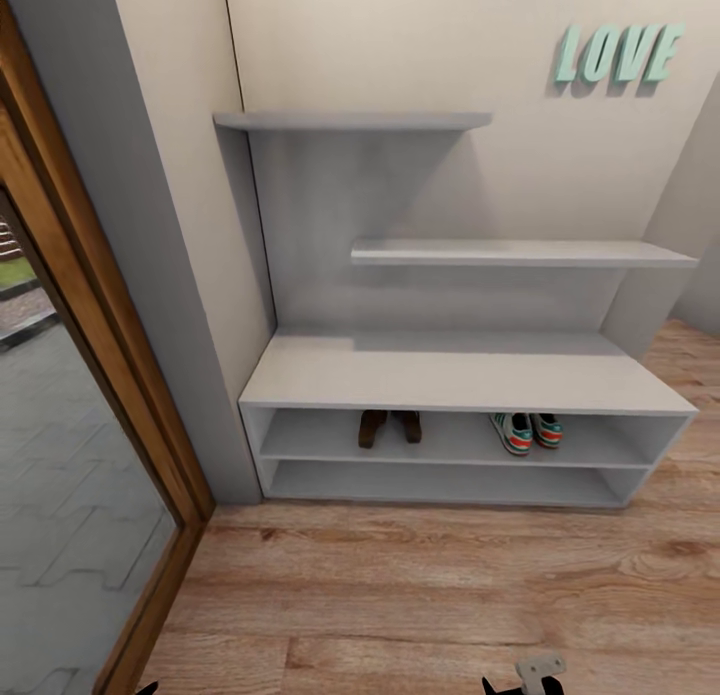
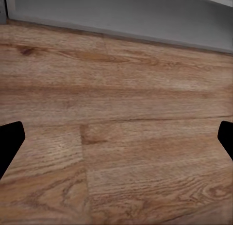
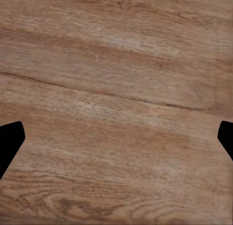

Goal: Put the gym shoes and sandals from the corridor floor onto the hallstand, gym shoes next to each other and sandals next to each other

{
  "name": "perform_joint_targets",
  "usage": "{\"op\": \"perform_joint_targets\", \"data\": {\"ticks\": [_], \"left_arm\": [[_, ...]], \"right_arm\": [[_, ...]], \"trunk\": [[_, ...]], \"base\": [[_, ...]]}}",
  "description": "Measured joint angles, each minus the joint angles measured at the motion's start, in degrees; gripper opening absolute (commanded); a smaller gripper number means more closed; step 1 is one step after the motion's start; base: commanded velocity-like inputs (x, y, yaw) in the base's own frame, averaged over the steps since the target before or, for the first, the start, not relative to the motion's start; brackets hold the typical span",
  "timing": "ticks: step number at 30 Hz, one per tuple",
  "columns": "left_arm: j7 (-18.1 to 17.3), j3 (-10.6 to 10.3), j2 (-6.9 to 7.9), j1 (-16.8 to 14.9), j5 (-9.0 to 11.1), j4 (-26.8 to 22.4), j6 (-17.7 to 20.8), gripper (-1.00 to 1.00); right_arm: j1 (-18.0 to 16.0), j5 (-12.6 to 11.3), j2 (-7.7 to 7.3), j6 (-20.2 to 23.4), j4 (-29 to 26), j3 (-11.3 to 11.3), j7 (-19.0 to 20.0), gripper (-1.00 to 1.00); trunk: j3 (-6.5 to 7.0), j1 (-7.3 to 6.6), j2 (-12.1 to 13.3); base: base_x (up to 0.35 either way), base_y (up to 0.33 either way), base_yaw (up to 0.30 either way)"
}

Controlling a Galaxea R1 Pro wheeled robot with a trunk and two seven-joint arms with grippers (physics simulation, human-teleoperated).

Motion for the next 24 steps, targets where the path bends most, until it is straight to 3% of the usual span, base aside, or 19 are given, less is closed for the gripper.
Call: {"op": "perform_joint_targets", "data": {"ticks": [17, 24], "left_arm": [[1.4, -0.1, 0.16, 0.3, -2.8, 3.4, 0.0, 1.00], [6.2, -0.2, 0.08, 0.4, -3.1, 3.6, 0.1, 1.00]], "right_arm": [[0.1, 0.2, -0.06, -0.1, 0.0, 0.0, 0.0, 1.00], [0.1, 0.2, 0.35, 0.2, 0.1, 0.1, 0.1, 1.00]], "trunk": [[3.05, -3.73, 6.8], [4.31, -5.27, 9.6]], "base": [[0.000, 0.000, 0.000], [0.000, 0.000, 0.000]]}}
